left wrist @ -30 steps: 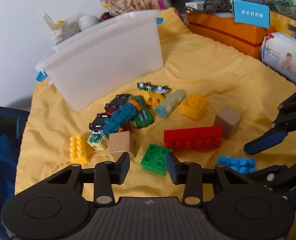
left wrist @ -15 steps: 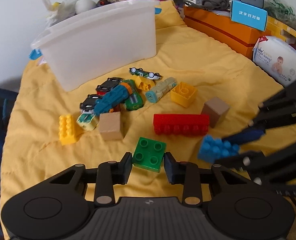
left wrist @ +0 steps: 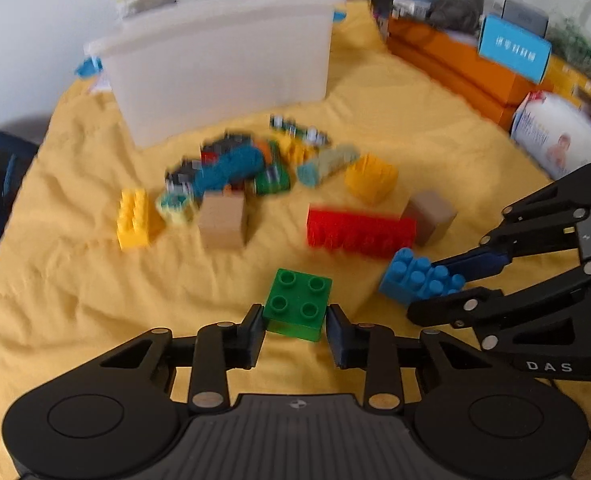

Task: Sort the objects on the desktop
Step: 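Lift the green and light-blue bricks with both tools toward the white bin, then open both tools over the white bin to drop the green and blue bricks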

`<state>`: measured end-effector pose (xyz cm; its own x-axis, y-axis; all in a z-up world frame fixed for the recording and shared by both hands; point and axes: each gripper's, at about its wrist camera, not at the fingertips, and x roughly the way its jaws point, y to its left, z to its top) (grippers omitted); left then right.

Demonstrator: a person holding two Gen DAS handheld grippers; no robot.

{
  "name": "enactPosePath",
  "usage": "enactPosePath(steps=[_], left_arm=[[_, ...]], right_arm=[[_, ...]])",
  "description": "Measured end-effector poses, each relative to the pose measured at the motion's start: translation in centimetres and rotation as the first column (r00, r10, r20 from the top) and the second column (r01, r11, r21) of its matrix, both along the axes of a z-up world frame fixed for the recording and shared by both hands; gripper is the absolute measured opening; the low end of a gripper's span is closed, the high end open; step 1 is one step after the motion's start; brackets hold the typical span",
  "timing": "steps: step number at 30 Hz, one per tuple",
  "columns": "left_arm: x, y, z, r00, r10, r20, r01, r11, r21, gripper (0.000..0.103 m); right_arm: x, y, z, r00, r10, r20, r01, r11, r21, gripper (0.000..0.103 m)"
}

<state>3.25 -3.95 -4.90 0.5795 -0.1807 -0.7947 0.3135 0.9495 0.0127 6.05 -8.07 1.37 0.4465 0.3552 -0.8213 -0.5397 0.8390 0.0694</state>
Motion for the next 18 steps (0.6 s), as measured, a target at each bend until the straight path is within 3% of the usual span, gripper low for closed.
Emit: enactPosePath(steps=[8,14,18], left_arm=[[5.1,0.6,6.4,0.983,0.027,0.182,-0.026,1.000,-0.007,0.037],[11.4,1.6,11.3,0.948,0.044,0.315,-0.041,0.999,-0.018,0.037],[16.9,1.9,12.4,0.939,0.077,0.336,-0.074,0.997,-0.022,0.037]], right_arm=[[5.0,-1.4,5.9,0.985,-0.086,0.148,0.072,0.993,0.093,0.027],[11.3,-1.5,10.9,0.938,-0.139,0.318,0.112,0.988,0.102,0.027],[16.8,-1.3,12.4,0.919,-0.225,0.324,0.189,0.972,0.140,0.027]])
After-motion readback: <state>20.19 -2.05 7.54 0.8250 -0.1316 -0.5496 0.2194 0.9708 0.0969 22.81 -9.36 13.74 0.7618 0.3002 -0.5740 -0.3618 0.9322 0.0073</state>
